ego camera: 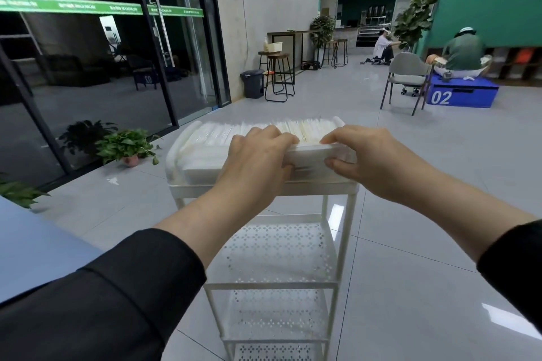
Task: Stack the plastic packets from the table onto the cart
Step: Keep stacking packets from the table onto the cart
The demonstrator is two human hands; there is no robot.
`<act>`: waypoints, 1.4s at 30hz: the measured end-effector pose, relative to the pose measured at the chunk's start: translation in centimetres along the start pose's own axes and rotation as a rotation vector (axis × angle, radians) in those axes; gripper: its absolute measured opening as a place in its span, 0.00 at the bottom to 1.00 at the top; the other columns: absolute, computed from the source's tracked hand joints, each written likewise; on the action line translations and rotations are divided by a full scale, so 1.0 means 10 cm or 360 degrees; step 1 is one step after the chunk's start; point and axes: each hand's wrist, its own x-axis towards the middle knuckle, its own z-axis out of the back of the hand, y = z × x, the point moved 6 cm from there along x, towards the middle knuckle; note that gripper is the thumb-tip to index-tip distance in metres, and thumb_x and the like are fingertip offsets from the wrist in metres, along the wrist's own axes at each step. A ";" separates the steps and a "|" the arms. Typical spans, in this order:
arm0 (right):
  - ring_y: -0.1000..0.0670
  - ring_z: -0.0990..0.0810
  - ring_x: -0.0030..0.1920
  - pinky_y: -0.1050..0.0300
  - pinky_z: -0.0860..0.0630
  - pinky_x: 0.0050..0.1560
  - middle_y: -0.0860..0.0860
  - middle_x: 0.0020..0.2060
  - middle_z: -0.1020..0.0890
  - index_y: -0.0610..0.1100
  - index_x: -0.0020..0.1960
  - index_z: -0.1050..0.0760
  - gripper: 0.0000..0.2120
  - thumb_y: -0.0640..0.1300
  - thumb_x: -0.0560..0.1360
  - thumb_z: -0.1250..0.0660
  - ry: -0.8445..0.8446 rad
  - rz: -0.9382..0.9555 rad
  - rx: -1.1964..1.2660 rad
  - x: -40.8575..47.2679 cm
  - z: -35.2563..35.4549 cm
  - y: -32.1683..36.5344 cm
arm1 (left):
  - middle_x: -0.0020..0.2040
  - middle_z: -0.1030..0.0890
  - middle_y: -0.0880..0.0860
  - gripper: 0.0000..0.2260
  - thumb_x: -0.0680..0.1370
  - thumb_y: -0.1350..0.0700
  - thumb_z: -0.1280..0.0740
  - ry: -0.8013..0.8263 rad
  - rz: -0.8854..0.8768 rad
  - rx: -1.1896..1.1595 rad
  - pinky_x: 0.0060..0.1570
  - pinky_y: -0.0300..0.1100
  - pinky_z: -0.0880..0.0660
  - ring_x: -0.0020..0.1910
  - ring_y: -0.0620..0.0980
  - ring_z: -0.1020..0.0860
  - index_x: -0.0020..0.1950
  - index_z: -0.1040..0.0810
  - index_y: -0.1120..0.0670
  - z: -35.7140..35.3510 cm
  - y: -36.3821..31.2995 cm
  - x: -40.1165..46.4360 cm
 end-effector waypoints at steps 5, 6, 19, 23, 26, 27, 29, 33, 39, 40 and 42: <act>0.45 0.26 0.54 0.45 0.32 0.57 0.50 0.55 0.21 0.48 0.60 0.19 0.15 0.52 0.76 0.34 -0.0041 0.0126 -0.0222 -0.07 -0.09 -0.01 | 0.59 0.24 0.48 0.14 0.81 0.53 0.32 0.0022 -0.0097 0.0069 0.55 0.48 0.38 0.59 0.54 0.29 0.67 0.23 0.48 -0.08 -0.01 -0.04; 0.44 0.28 0.59 0.44 0.33 0.59 0.49 0.58 0.23 0.48 0.62 0.20 0.16 0.51 0.77 0.34 -0.0060 0.0134 -0.0259 -0.10 -0.12 -0.02 | 0.61 0.24 0.49 0.13 0.81 0.53 0.33 0.0026 -0.0114 0.0095 0.57 0.49 0.38 0.61 0.54 0.29 0.66 0.23 0.48 -0.10 -0.01 -0.06; 0.48 0.48 0.80 0.40 0.50 0.79 0.50 0.81 0.45 0.46 0.81 0.48 0.30 0.58 0.83 0.53 0.0118 0.0050 -0.0424 -0.21 -0.35 -0.03 | 0.82 0.40 0.49 0.27 0.86 0.47 0.48 0.0160 -0.0133 0.0353 0.78 0.57 0.49 0.81 0.51 0.44 0.83 0.49 0.52 -0.18 0.01 -0.24; 0.50 0.50 0.81 0.40 0.55 0.79 0.53 0.81 0.45 0.49 0.82 0.49 0.31 0.59 0.82 0.53 0.0211 0.0086 -0.0519 -0.22 -0.27 -0.01 | 0.83 0.43 0.47 0.27 0.85 0.43 0.51 0.0195 -0.0153 0.0346 0.79 0.57 0.52 0.81 0.50 0.46 0.83 0.50 0.49 -0.20 0.01 -0.28; 0.51 0.50 0.81 0.41 0.58 0.80 0.54 0.81 0.44 0.50 0.82 0.50 0.32 0.60 0.81 0.54 0.0297 0.0064 -0.0519 -0.24 -0.31 -0.01 | 0.82 0.43 0.47 0.26 0.86 0.42 0.53 0.0209 -0.0120 0.0336 0.79 0.57 0.52 0.81 0.50 0.46 0.83 0.47 0.49 -0.18 0.00 -0.28; 0.51 0.48 0.81 0.41 0.57 0.80 0.54 0.80 0.42 0.50 0.82 0.48 0.30 0.59 0.82 0.53 0.0256 0.0065 -0.0460 -0.24 -0.29 -0.01 | 0.82 0.42 0.47 0.25 0.86 0.44 0.53 0.0193 -0.0117 0.0309 0.78 0.57 0.52 0.81 0.50 0.45 0.83 0.46 0.49 -0.17 -0.01 -0.27; 0.50 0.38 0.77 0.42 0.49 0.78 0.53 0.76 0.33 0.49 0.78 0.38 0.26 0.56 0.83 0.48 0.0086 0.0091 -0.0296 -0.23 -0.18 0.00 | 0.80 0.36 0.48 0.22 0.87 0.51 0.48 0.0111 -0.0132 0.0248 0.77 0.57 0.48 0.80 0.51 0.40 0.81 0.42 0.49 -0.15 0.00 -0.27; 0.45 0.23 0.56 0.47 0.29 0.59 0.51 0.57 0.21 0.46 0.57 0.22 0.11 0.50 0.80 0.38 -0.0173 0.0232 -0.0192 -0.21 -0.02 0.00 | 0.61 0.19 0.48 0.11 0.84 0.57 0.36 -0.0200 -0.0200 0.0137 0.67 0.53 0.32 0.63 0.51 0.23 0.66 0.24 0.50 -0.07 0.00 -0.27; 0.53 0.26 0.47 0.65 0.33 0.43 0.58 0.49 0.23 0.49 0.51 0.22 0.06 0.51 0.78 0.33 -0.0138 0.0146 -0.0014 -0.17 0.01 -0.10 | 0.46 0.20 0.47 0.06 0.80 0.63 0.33 -0.0261 -0.0114 0.0034 0.53 0.48 0.30 0.45 0.52 0.24 0.50 0.23 0.51 0.00 0.03 -0.20; 0.53 0.26 0.46 0.67 0.34 0.42 0.59 0.49 0.24 0.49 0.51 0.22 0.06 0.51 0.78 0.33 -0.0140 0.0140 -0.0014 -0.16 0.01 -0.10 | 0.46 0.20 0.47 0.06 0.80 0.63 0.33 -0.0270 -0.0102 0.0024 0.53 0.50 0.30 0.44 0.52 0.24 0.49 0.23 0.51 0.02 0.04 -0.19; 0.52 0.25 0.46 0.64 0.33 0.43 0.59 0.48 0.23 0.50 0.50 0.22 0.06 0.51 0.78 0.32 -0.0133 0.0124 -0.0002 -0.15 0.01 -0.09 | 0.45 0.20 0.48 0.05 0.80 0.62 0.34 -0.0282 -0.0109 0.0019 0.52 0.51 0.30 0.44 0.53 0.25 0.48 0.23 0.52 0.05 0.05 -0.18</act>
